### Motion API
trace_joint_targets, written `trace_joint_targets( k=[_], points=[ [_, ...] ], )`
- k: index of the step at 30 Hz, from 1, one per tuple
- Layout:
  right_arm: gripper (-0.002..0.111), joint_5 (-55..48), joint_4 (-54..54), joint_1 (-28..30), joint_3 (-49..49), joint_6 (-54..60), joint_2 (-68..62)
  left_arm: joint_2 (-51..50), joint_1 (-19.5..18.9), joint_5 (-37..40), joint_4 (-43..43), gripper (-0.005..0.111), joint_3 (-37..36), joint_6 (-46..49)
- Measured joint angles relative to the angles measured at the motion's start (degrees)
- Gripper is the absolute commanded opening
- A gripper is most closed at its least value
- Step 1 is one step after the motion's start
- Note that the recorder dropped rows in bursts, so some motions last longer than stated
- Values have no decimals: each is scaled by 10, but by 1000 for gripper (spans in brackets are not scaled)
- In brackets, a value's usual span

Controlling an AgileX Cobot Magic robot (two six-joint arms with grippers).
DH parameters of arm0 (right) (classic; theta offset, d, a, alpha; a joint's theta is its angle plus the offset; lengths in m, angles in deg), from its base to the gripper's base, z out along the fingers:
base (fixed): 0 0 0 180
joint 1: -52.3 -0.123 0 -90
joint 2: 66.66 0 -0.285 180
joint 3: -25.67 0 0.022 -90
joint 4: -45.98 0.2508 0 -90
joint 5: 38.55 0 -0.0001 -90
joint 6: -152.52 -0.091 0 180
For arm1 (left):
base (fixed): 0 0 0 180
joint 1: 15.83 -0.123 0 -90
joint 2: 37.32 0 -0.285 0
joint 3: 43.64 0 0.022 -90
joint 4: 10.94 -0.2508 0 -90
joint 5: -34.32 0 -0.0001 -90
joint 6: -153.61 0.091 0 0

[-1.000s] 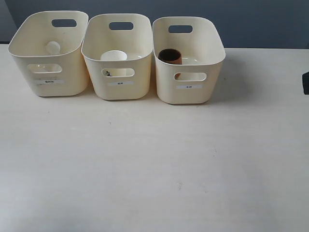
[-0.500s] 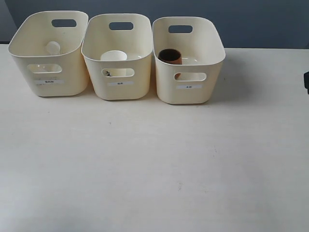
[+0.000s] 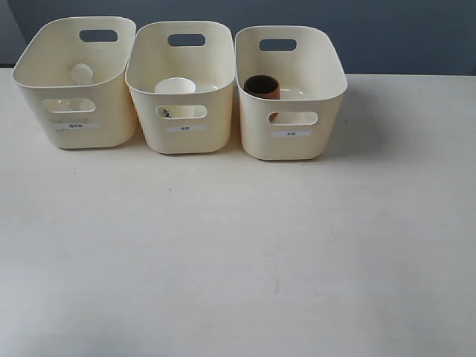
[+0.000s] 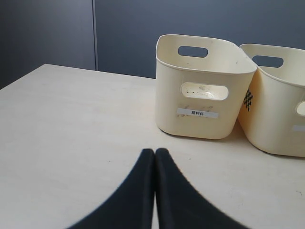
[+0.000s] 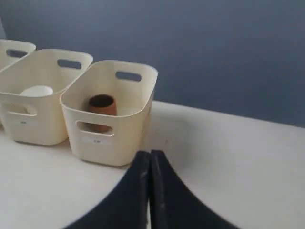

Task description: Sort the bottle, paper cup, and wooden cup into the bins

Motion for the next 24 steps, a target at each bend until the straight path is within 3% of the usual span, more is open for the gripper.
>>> trace_joint_targets(
  k=[10,24],
  points=[
    [-1,110,59,20,153,99,177,0,0,0,0,0,0,0],
    [-1,216,81,20,290,107,185,0,0,0,0,0,0,0]
  ],
)
